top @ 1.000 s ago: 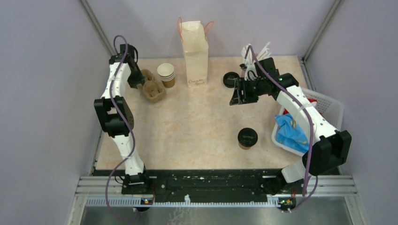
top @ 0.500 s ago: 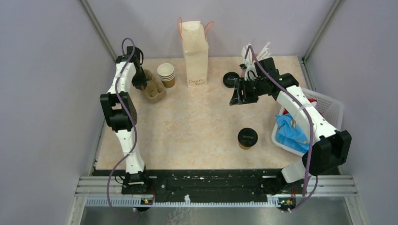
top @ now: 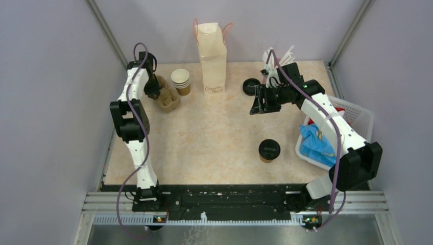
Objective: Pack the takeout coffee
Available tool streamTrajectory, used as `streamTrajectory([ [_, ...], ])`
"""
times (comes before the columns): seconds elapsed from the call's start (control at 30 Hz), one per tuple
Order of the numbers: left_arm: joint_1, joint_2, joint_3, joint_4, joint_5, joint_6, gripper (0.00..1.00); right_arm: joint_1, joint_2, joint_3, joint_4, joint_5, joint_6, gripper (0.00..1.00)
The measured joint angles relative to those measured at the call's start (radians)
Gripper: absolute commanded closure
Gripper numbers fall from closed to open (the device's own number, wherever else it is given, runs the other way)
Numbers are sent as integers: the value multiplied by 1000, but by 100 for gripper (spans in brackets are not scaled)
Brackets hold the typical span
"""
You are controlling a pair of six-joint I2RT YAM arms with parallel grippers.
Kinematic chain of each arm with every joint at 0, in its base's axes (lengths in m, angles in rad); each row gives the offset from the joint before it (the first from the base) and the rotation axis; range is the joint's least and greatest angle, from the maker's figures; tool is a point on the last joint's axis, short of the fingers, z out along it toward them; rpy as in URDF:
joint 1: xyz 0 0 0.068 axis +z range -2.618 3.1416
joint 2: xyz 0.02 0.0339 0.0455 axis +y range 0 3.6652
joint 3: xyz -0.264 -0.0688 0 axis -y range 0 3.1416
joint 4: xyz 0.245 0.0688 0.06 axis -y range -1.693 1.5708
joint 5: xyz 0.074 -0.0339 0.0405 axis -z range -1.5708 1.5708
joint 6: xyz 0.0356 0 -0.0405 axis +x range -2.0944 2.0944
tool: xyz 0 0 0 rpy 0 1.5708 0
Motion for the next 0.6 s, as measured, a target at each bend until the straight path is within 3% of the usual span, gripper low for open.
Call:
streamTrajectory([
  [0.27, 0, 10, 0, 0, 0, 1, 81, 0, 0, 0, 0, 0, 0, 50],
  [0.47, 0, 10, 0, 0, -1, 16, 73, 0, 0, 0, 0, 0, 0, 50],
  [0.6, 0, 10, 0, 0, 0, 25, 79, 0, 0, 0, 0, 0, 0, 50],
])
